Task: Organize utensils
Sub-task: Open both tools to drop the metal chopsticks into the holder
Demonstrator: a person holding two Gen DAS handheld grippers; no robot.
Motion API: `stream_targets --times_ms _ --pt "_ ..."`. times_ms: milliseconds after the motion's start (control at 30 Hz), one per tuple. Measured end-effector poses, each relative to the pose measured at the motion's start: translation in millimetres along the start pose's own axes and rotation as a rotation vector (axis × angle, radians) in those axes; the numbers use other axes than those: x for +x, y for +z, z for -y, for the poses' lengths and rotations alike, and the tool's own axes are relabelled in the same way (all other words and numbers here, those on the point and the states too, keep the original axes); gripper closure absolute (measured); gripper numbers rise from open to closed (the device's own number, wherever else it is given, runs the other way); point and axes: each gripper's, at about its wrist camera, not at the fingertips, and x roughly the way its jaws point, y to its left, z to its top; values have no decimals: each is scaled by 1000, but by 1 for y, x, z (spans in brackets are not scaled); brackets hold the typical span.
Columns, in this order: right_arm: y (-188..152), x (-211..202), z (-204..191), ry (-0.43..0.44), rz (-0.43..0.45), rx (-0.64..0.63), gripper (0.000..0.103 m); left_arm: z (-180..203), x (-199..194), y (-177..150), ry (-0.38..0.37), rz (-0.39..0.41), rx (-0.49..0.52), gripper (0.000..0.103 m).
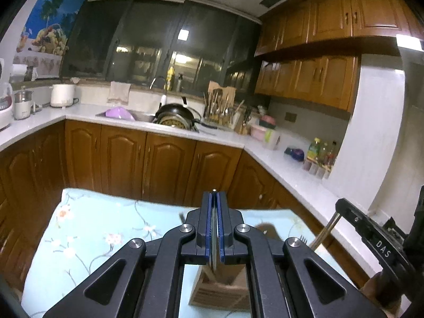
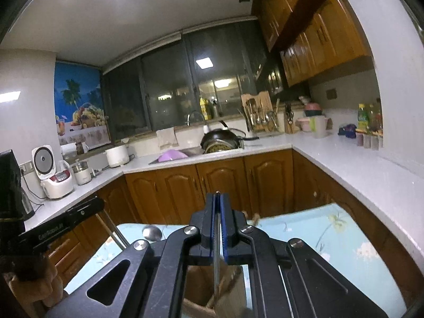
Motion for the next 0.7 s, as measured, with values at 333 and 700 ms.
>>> stream_targets --times_ms 333,700 --pt "-5 4 8 2 -72 25 99 -5 -9 27 11 -49 -5 101" --pt "2 -21 21 11 -27 94 51 -11 -31 35 -5 -72 -49 66"
